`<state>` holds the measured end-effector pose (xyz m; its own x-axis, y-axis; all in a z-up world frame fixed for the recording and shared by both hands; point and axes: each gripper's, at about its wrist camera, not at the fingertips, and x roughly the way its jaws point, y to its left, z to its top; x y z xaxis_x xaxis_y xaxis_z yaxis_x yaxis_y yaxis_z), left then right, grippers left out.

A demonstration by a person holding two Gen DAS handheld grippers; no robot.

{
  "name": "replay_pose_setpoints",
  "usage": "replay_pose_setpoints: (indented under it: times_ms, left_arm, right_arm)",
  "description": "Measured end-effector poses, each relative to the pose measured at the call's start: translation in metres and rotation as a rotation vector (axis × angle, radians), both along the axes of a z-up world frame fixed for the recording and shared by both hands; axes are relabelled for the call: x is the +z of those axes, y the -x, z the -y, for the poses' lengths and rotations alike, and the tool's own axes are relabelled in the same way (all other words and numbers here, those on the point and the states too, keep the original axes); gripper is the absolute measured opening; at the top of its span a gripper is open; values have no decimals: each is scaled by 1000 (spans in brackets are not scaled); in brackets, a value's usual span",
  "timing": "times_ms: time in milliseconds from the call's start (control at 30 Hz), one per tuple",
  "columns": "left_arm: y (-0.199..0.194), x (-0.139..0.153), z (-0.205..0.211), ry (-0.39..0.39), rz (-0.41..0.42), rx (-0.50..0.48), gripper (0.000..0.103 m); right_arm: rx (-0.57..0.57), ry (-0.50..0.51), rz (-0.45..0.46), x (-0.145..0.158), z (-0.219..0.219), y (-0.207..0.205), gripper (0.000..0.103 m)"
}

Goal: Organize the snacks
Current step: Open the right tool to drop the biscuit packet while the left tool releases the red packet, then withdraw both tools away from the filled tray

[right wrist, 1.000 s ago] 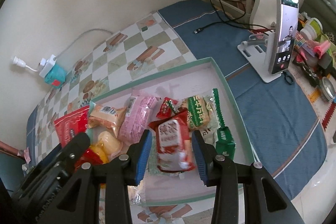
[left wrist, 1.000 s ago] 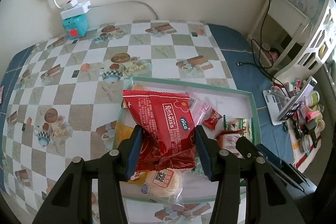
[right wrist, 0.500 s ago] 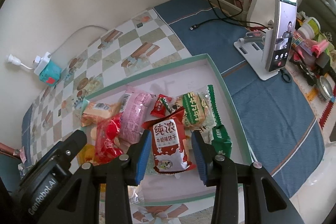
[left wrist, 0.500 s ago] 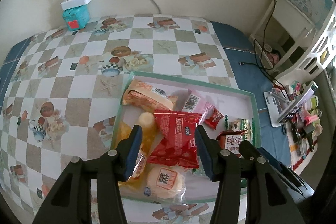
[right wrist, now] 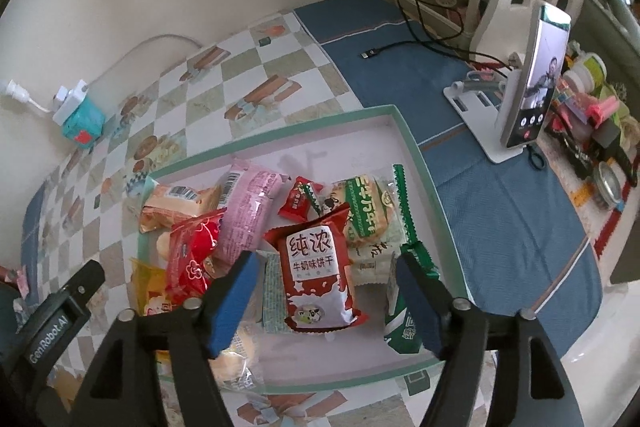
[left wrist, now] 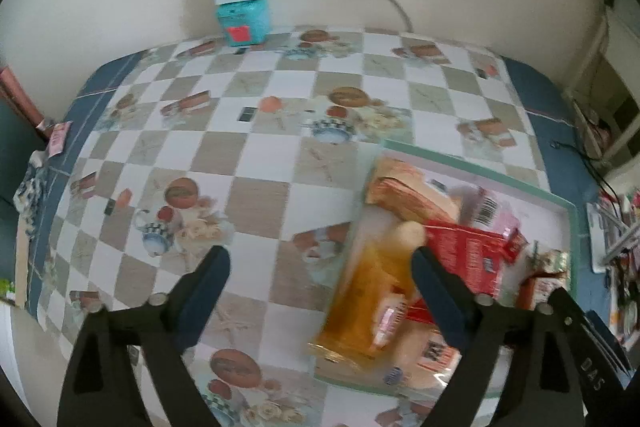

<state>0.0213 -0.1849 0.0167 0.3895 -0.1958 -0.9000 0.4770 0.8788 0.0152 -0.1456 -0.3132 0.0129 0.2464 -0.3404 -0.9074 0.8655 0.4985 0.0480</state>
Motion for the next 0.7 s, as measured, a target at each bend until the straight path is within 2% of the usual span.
replay_pose_setpoints:
  times_ms: [233, 367, 700]
  left_arm:
    - [-10, -5, -14, -14, -5, 44, 96]
    - [-13, -6, -27, -15, -5, 74, 96]
    - [-8, 11, -68, -15, 60, 116, 96]
  right_arm:
    - [55, 48, -23, 2, -9, -11, 103]
    - [82, 84, -42, 5, -16, -17, 103]
    - [100, 149, -75, 13, -39, -17, 103]
